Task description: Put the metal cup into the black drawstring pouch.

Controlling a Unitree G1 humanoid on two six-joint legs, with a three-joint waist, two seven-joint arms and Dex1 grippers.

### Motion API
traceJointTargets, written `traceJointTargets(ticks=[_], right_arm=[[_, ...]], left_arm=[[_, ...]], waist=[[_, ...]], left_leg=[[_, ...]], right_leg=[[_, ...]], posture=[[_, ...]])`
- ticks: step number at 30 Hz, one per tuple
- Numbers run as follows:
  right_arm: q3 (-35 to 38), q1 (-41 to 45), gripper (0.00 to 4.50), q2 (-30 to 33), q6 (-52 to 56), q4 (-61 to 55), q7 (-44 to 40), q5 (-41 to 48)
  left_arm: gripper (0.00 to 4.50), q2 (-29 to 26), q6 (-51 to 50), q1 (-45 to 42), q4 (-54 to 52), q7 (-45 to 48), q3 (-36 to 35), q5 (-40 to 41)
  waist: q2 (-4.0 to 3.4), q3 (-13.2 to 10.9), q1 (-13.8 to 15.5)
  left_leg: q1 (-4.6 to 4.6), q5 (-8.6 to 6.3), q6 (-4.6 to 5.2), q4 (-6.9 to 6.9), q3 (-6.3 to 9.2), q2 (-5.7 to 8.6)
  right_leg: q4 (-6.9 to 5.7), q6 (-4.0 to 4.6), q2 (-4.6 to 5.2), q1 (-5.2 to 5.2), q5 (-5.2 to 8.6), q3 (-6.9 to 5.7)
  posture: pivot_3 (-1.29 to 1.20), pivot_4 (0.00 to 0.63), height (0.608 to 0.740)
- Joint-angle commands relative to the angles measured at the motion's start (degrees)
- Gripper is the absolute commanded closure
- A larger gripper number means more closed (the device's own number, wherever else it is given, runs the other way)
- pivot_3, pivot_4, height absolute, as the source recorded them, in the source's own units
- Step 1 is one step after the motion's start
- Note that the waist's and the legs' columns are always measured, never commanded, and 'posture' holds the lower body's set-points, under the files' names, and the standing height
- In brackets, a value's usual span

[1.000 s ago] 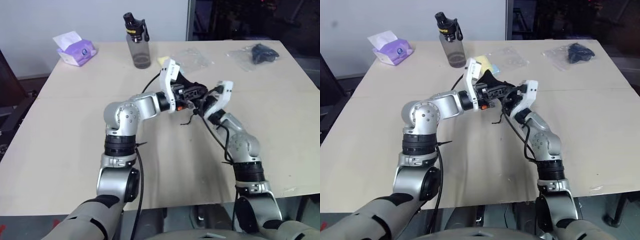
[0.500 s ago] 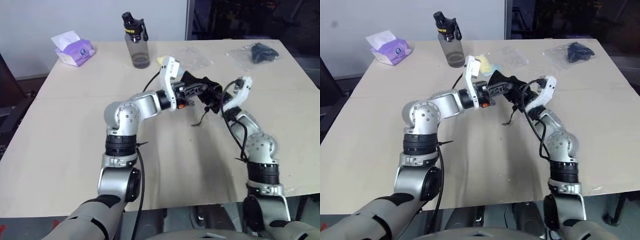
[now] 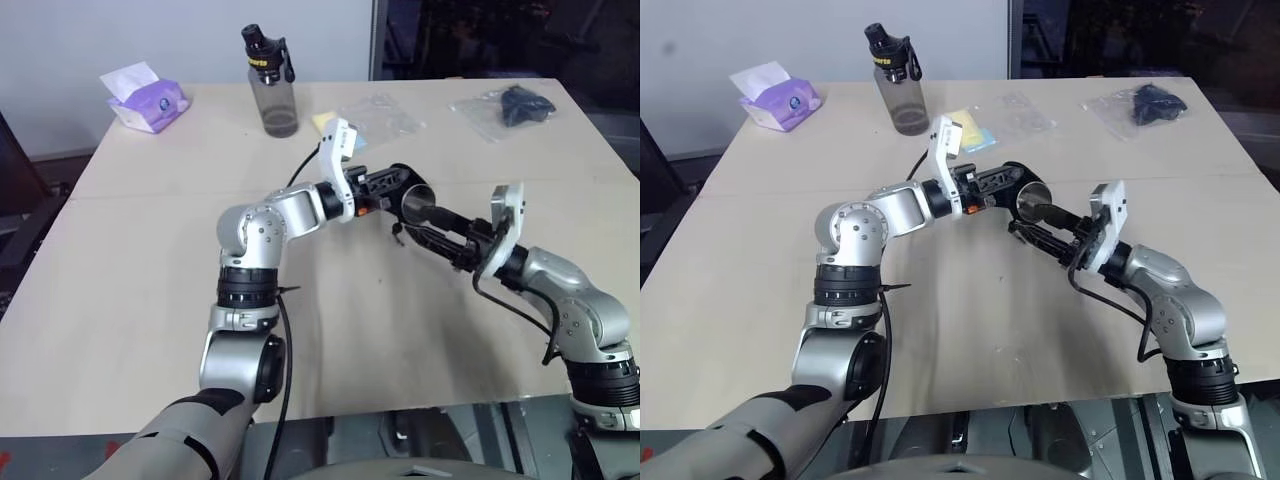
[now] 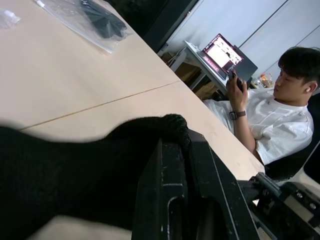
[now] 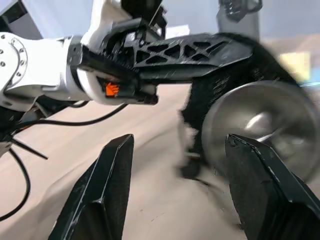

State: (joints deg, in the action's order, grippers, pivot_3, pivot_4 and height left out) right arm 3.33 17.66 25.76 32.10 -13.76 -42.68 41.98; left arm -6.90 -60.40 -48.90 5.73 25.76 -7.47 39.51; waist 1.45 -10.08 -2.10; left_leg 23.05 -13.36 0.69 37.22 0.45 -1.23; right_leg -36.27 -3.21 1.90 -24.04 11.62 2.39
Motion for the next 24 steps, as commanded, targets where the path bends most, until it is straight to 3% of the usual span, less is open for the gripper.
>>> traceJointTargets(ticks=[1, 6, 13, 20, 23, 24], right_arm=[[1.59, -2.02, 1.59, 1.2, 1.52, -3.51, -0.24, 1.65], [-5.04, -5.28, 1.59, 2.14, 1.54, -1.77, 2.07, -6.28], [-8.42, -1.36, 1.59, -8.85, -3.87, 5.63, 12.88, -16.5], [-10.66, 0.23, 1.59, -14.12, -5.31, 7.0, 13.97, -19.79], [-11.01, 0.47, 2.42, -14.1, -5.44, 7.87, 14.88, -21.8], [-10.35, 0.81, 2.9, -14.82, -5.0, 8.41, 15.96, -21.85]], left_arm=[[4.5, 0.61, 1.44, -2.14, 0.16, -0.53, -2.35, 1.54], [4.5, 1.22, 0.77, -2.21, 0.32, -1.07, -3.24, 2.2], [4.5, 1.64, 1.09, -2.57, 0.83, -1.79, -3.82, 2.3], [4.5, 1.48, 0.17, -1.56, -1.07, -2.13, -3.38, 2.71], [4.5, 1.26, 0.33, -1.71, -0.94, -2.23, -3.61, 2.54], [4.5, 1.22, 0.38, -1.76, -0.83, -2.31, -3.74, 2.53]], waist=[[0.0, 0.0, 0.08], [0.0, 0.0, 0.16], [0.01, 0.01, 0.05], [0.01, 0.01, 0.1], [0.01, 0.01, 0.1], [0.01, 0.01, 0.09]], left_leg=[[0.01, 0.0, 0.0, 0.0, 0.0, 0.0], [0.04, 0.0, 0.0, 0.0, -0.01, 0.0], [-0.04, 0.01, -0.01, 0.02, 0.0, 0.0], [-0.01, 0.01, -0.01, 0.04, 0.02, 0.01], [0.01, 0.0, -0.01, 0.04, -0.01, 0.01], [0.01, 0.0, -0.01, 0.04, -0.02, 0.02]], right_leg=[[0.0, 0.0, 0.0, 0.0, 0.0, 0.0], [0.06, 0.0, 0.02, 0.0, 0.0, -0.01], [-0.1, 0.0, -0.01, -0.02, 0.0, 0.02], [-0.08, 0.01, 0.0, -0.01, 0.0, 0.0], [-0.04, 0.01, 0.03, -0.01, 0.0, 0.01], [-0.04, 0.01, 0.03, -0.01, -0.01, 0.01]], posture=[[0.0, 0.15, 0.74], [0.0, 0.15, 0.74], [0.0, 0.15, 0.74], [0.0, 0.15, 0.74], [0.0, 0.15, 0.74], [0.0, 0.15, 0.74]])
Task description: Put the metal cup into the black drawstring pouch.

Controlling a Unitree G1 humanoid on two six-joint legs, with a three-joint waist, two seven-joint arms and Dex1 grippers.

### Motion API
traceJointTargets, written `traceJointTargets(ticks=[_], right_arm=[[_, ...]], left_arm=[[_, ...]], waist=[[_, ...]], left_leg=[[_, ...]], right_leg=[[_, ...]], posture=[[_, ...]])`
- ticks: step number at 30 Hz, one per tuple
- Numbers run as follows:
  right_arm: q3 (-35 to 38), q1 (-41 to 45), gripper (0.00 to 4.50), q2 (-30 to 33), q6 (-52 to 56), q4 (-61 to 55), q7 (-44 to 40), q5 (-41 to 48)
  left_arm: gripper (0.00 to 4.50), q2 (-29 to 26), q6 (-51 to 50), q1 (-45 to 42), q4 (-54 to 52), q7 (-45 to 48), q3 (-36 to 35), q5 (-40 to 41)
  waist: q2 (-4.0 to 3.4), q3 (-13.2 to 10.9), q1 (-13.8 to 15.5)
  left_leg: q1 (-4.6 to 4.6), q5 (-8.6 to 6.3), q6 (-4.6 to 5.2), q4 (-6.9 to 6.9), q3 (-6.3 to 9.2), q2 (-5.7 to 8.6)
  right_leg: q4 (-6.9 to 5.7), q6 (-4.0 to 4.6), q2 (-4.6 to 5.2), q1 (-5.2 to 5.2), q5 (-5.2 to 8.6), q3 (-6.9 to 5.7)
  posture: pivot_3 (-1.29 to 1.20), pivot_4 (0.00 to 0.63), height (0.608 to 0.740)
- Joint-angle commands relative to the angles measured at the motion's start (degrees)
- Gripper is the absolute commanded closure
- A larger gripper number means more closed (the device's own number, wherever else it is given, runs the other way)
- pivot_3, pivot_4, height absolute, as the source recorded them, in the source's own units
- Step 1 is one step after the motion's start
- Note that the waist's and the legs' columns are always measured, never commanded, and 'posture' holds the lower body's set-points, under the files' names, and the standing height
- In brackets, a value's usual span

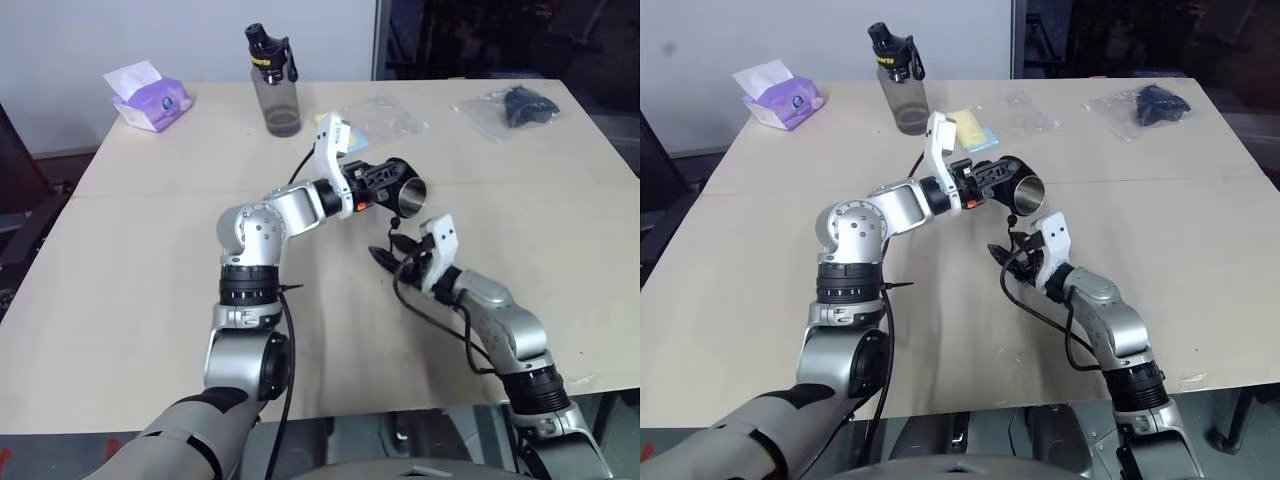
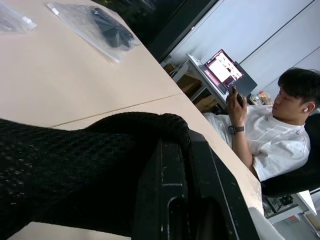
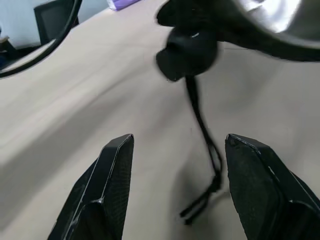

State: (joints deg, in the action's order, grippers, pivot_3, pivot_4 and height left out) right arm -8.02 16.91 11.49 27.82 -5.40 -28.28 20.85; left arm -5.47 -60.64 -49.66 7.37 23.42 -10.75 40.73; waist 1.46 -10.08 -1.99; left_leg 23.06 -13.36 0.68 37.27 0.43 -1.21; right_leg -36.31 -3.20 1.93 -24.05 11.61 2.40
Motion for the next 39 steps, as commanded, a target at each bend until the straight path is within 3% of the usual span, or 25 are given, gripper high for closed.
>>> traceJointTargets(ticks=[1, 3, 8, 11, 19, 25, 28, 32, 39], right_arm=[[1.48, 2.04, 3.43, -1.31, -0.52, 0.51, 2.16, -0.6], [2.06, 2.79, 4.42, -2.42, -0.5, 1.25, 3.24, -0.66], [5.91, 4.0, 4.42, -5.66, -1.99, 2.82, 8.73, -1.22], [13.48, 6.9, 4.42, -6.6, -9.77, 7.21, 19.36, -4.94], [13.56, 12.89, 4.42, 4.08, -27.19, 12.48, 23.8, -19.53], [12.24, 19.42, 4.42, 8.7, -30.87, 10.2, 21.14, -22.48], [12.38, 21.33, 4.5, 9.0, -30.4, 9.04, 20.21, -21.9], [11.61, 25.17, 4.5, 9.99, -31.01, 6.03, 17.61, -21.41], [11.71, 29.77, 4.5, 9.81, -30.89, 4.36, 15.05, -20.09]], left_arm=[[4.5, -0.25, 0.65, -0.99, -2.42, -0.02, -0.59, 1.34], [4.5, -0.33, 0.75, -0.95, -2.29, -0.04, -0.66, 1.31], [4.5, -0.43, 0.74, -0.81, -2.22, -0.11, -0.82, 1.32], [4.5, -0.39, 0.77, -0.39, -2.37, -0.12, -1.03, 1.45], [4.5, -0.78, 4.83, -1.47, 1.36, -2.2, -0.43, -2.27], [4.5, -0.13, 5.94, -1.43, 2.05, -1.64, -1.47, -0.47], [3.7, 0.25, 5.69, -0.93, 1.03, -0.25, -3.26, 2.88], [1.91, -2.66, 3.29, 0.83, -2.17, 5.2, -1.26, 4.95], [1.91, -8.25, 7.16, 3.6, -4.78, 13.18, 1.85, 3.01]], waist=[[0.0, 0.0, -0.02], [0.0, 0.0, -0.1], [0.0, 0.0, -0.13], [0.0, 0.0, -0.05], [0.0, 0.0, -0.28], [-0.02, -0.01, -0.37], [-0.01, -0.01, -0.29], [-0.03, -0.01, -0.42], [-0.02, -0.01, -0.29]], left_leg=[[0.0, 0.0, 0.0, 0.0, 0.0, 0.0], [-0.02, 0.0, 0.0, 0.0, 0.01, 0.0], [-0.06, 0.0, 0.0, 0.0, 0.06, -0.01], [-0.04, 0.0, 0.0, 0.0, 0.02, 0.0], [-0.02, 0.0, 0.0, -0.05, -0.04, 0.06], [-0.02, 0.01, -0.01, -0.11, -0.07, 0.01], [-0.02, 0.01, 0.0, -0.1, -0.06, 0.01], [0.0, 0.0, 0.0, -0.1, -0.08, 0.01], [-0.01, 0.01, -0.01, -0.1, -0.06, 0.0]], right_leg=[[0.0, 0.0, 0.0, 0.0, 0.0, 0.0], [-0.04, 0.0, -0.01, 0.0, 0.0, 0.0], [-0.13, 0.01, -0.03, 0.0, 0.0, -0.02], [-0.1, 0.01, 0.0, 0.0, 0.0, 0.0], [0.01, 0.0, 0.04, -0.01, 0.0, 0.07], [-0.04, 0.0, -0.01, -0.1, 0.0, 0.1], [-0.05, 0.0, -0.01, -0.09, 0.0, 0.09], [-0.03, 0.0, 0.0, -0.09, 0.0, 0.1], [-0.09, 0.01, 0.01, -0.11, -0.01, 0.08]], posture=[[0.0, 0.15, 0.74], [0.0, 0.15, 0.74], [0.0, 0.15, 0.74], [0.0, 0.15, 0.74], [0.0, 0.15, 0.74], [0.0, 0.15, 0.74], [0.0, 0.15, 0.74], [0.0, 0.15, 0.74], [0.0, 0.15, 0.74]])
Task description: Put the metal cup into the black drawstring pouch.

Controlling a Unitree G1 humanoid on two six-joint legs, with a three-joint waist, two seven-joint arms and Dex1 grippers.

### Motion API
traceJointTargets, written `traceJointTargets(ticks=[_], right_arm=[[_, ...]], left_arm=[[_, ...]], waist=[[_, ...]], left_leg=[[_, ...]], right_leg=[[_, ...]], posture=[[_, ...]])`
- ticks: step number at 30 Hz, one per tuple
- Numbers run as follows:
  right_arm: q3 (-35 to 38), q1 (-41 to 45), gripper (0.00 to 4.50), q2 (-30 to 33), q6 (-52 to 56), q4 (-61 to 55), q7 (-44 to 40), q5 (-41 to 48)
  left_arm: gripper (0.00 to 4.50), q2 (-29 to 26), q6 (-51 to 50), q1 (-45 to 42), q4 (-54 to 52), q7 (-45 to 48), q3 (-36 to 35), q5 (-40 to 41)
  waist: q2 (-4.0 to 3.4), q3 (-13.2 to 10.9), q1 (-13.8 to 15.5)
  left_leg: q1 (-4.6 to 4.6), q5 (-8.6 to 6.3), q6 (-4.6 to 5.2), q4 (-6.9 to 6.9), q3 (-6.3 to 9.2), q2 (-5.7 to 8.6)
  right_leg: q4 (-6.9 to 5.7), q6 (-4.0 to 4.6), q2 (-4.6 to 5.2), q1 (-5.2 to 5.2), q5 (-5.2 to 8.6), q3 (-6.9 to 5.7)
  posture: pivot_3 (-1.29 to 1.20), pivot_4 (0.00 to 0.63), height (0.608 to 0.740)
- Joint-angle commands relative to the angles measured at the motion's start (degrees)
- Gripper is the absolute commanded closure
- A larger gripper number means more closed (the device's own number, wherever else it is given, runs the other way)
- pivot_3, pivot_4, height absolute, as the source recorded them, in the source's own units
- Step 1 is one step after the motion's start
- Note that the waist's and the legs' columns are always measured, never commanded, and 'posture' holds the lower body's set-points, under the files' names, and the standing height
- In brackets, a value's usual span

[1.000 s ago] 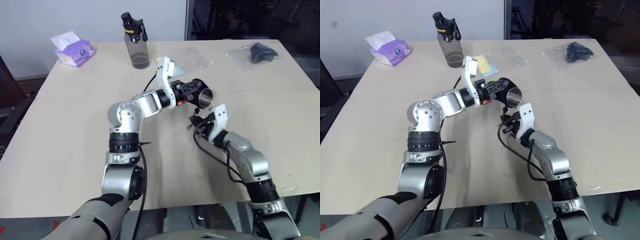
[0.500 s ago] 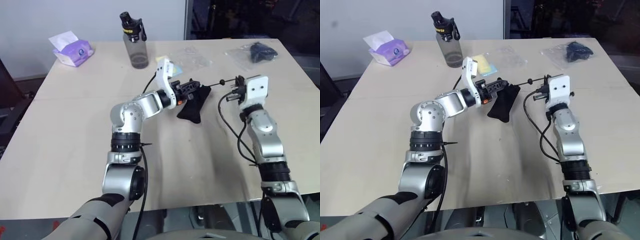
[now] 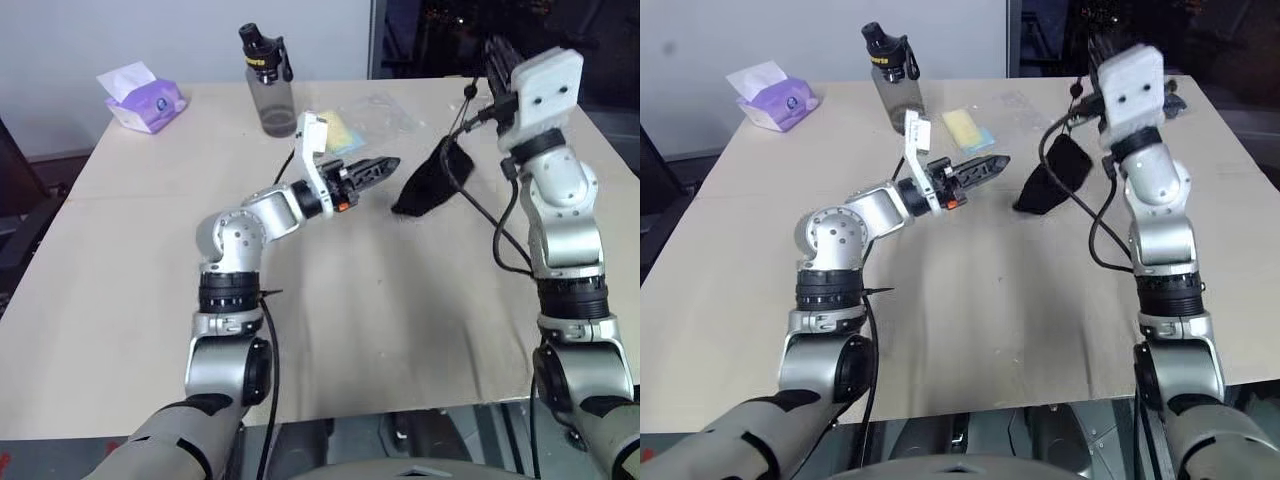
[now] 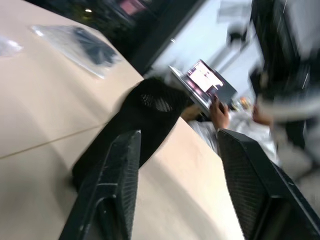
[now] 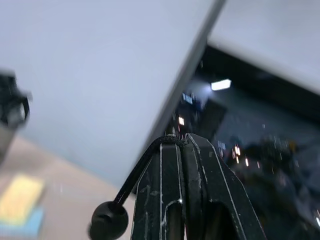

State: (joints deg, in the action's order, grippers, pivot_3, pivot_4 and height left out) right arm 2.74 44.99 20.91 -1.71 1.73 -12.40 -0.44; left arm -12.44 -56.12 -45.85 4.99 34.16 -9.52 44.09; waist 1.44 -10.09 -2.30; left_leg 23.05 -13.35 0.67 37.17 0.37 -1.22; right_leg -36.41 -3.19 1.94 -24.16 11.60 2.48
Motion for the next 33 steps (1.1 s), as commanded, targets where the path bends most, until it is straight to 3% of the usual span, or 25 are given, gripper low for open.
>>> traceJointTargets(ticks=[1, 10, 33], right_arm=[[0.9, 2.02, 4.5, 0.4, -1.31, -2.9, -1.31, 1.49], [-1.74, 2.57, 4.5, 0.63, -0.57, -4.87, -8.0, 2.98], [-5.44, 3.54, 4.5, -1.41, 2.64, -8.81, -11.5, 1.98]], left_arm=[[1.91, -1.87, 4.65, -0.34, -2.0, 3.0, 1.01, -1.59], [1.91, 0.48, 21.69, -10.71, 3.41, 4.87, 1.43, -7.25], [1.91, 2.87, 25.77, -12.35, 5.25, 7.53, 6.26, -11.73]], waist=[[0.0, 0.0, 0.09], [0.0, 0.0, 0.39], [0.0, 0.0, 0.21]], left_leg=[[0.0, 0.0, 0.0, 0.0, 0.0, 0.0], [0.12, 0.0, 0.01, 0.06, 0.01, 0.02], [0.15, 0.0, 0.01, 0.05, 0.05, 0.01]], right_leg=[[-0.01, 0.0, 0.0, 0.0, 0.0, 0.0], [0.1, 0.01, 0.04, 0.0, 0.0, -0.06], [0.09, 0.0, 0.02, -0.02, 0.0, -0.11]], posture=[[0.0, 0.15, 0.74], [0.0, 0.15, 0.74], [0.0, 0.15, 0.74]])
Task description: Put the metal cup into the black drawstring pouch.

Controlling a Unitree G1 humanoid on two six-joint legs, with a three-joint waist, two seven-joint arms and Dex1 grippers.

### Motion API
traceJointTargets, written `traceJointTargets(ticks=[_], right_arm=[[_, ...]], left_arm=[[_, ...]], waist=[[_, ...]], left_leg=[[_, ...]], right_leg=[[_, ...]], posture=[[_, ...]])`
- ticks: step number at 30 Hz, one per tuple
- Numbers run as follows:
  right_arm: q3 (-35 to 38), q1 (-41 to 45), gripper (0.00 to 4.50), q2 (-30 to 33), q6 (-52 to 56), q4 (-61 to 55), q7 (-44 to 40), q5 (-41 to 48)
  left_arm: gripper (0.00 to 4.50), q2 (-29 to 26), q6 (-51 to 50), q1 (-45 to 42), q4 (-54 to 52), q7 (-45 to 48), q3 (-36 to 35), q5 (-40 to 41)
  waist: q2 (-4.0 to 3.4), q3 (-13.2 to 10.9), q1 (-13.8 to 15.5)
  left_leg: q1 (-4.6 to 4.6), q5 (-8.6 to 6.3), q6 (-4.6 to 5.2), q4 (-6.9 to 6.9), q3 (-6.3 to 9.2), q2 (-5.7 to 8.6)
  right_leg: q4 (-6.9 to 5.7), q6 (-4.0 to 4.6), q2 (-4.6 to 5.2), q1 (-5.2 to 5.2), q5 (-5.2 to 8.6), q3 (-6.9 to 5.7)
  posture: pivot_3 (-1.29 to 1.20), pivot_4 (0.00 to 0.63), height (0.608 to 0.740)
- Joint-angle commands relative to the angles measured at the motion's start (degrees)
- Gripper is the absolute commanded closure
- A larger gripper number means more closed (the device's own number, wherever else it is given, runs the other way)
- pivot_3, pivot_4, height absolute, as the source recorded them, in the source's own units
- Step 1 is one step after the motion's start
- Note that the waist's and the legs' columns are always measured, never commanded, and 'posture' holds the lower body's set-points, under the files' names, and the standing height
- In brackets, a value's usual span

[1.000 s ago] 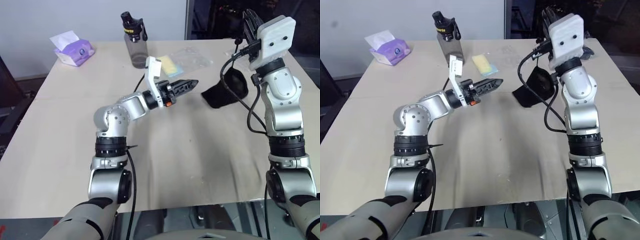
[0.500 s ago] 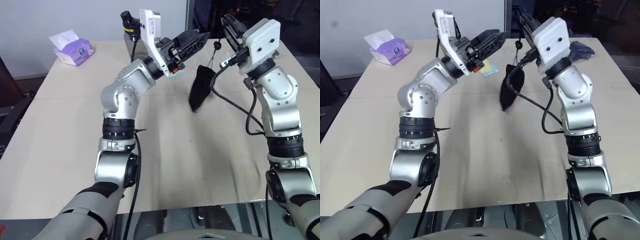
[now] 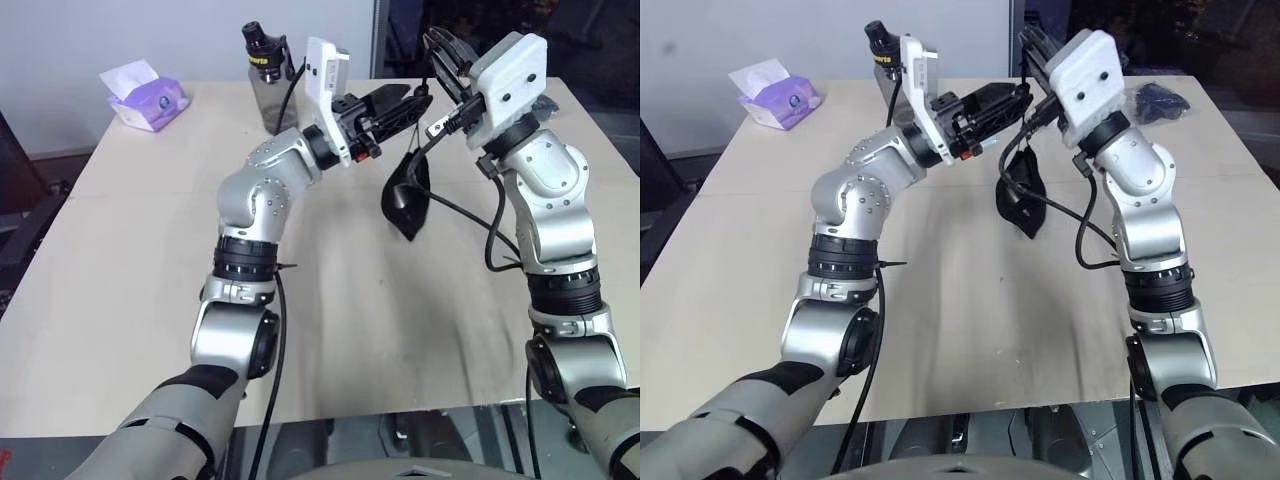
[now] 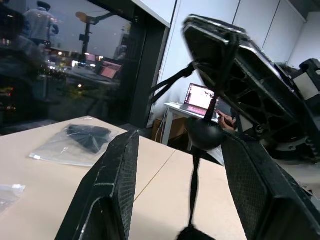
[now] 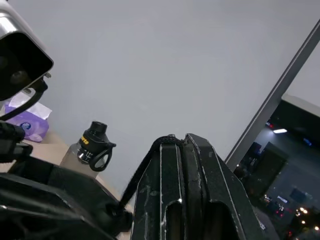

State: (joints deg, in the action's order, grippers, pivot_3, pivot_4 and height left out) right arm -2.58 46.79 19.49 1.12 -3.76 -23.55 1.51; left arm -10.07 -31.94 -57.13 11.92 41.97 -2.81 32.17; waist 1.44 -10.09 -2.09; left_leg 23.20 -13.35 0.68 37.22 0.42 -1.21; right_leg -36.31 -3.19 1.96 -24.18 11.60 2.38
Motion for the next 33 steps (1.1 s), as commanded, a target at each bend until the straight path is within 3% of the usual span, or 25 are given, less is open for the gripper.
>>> traceJointTargets(ticks=[1, 7, 13, 18, 22, 27, 32, 33], right_arm=[[-0.22, 1.66, 4.5, 0.02, -0.08, -3.4, -0.44, 0.01], [-1.19, 0.8, 4.5, 0.17, 0.16, -3.6, -1.11, -0.75], [-1.36, 0.57, 4.5, -0.14, 0.17, -3.29, -1.22, -0.81], [-0.3, 1.36, 4.5, -1.21, 0.3, -2.98, -0.17, 0.2], [7.17, 8.23, 4.5, -6.8, 1.68, -2.35, 7.07, 7.18], [14.47, 16.38, 4.5, -9.01, -2.45, -1.23, 12.46, 13.27], [14.94, 16.57, 4.5, -8.52, -2.37, -0.18, 13.19, 14.23], [14.37, 15.94, 4.5, -8.38, -1.94, -0.29, 12.76, 14.21]], left_arm=[[1.91, 0.61, 1.78, -1.24, -1.64, -0.26, -0.53, 0.13], [1.91, 0.9, 1.82, -1.87, -1.83, -0.07, -1.36, 0.73], [4.35, 0.99, 1.3, -1.79, -2.28, 0.27, -2.06, 1.55], [4.33, 0.29, 1.05, -0.96, -2.12, -0.09, -0.91, 0.02], [4.33, -1.92, 0.79, 2.0, -0.6, 1.21, 3.73, -4.59], [4.33, -7.42, 9.52, 6.36, 3.89, 2.64, 14.72, -18.23], [4.33, -6.91, 11.54, 7.26, 5.15, 3.82, 13.55, -17.59], [3.83, -6.64, 11.25, 7.33, 4.71, 4.22, 12.73, -16.41]], waist=[[0.0, 0.0, 0.0], [0.0, 0.0, -0.02], [0.0, 0.0, 0.0], [0.0, 0.0, -0.01], [0.0, 0.0, -0.17], [-0.1, -0.03, -0.02], [-0.12, -0.05, 0.07], [-0.12, -0.05, 0.04]], left_leg=[[0.0, 0.0, 0.0, 0.0, 0.0, 0.0], [-0.01, 0.0, 0.0, 0.0, 0.02, 0.0], [-0.01, 0.0, 0.0, 0.0, 0.02, 0.0], [-0.01, 0.0, 0.0, 0.0, 0.02, 0.0], [-0.05, 0.0, 0.0, 0.0, 0.0, 0.0], [-0.12, 0.0, 0.0, -0.01, 0.03, -0.02], [-0.08, 0.0, 0.0, -0.01, -0.05, -0.01], [-0.06, 0.0, 0.0, -0.01, -0.06, -0.01]], right_leg=[[0.0, 0.0, 0.0, 0.0, 0.0, 0.0], [-0.02, 0.0, 0.0, 0.0, 0.0, -0.01], [-0.02, 0.0, 0.0, 0.0, 0.0, -0.01], [-0.02, 0.0, 0.0, 0.0, 0.0, -0.01], [-0.11, 0.0, -0.01, -0.01, 0.0, 0.01], [-0.21, 0.01, -0.02, -0.01, 0.0, -0.02], [-0.18, 0.01, 0.01, -0.02, 0.0, 0.04], [-0.17, 0.01, 0.01, -0.03, 0.0, 0.04]], posture=[[0.0, 0.15, 0.74], [0.0, 0.15, 0.74], [0.0, 0.15, 0.74], [0.0, 0.15, 0.74], [0.0, 0.15, 0.74], [0.0, 0.15, 0.74], [0.0, 0.15, 0.74], [0.0, 0.15, 0.74]])
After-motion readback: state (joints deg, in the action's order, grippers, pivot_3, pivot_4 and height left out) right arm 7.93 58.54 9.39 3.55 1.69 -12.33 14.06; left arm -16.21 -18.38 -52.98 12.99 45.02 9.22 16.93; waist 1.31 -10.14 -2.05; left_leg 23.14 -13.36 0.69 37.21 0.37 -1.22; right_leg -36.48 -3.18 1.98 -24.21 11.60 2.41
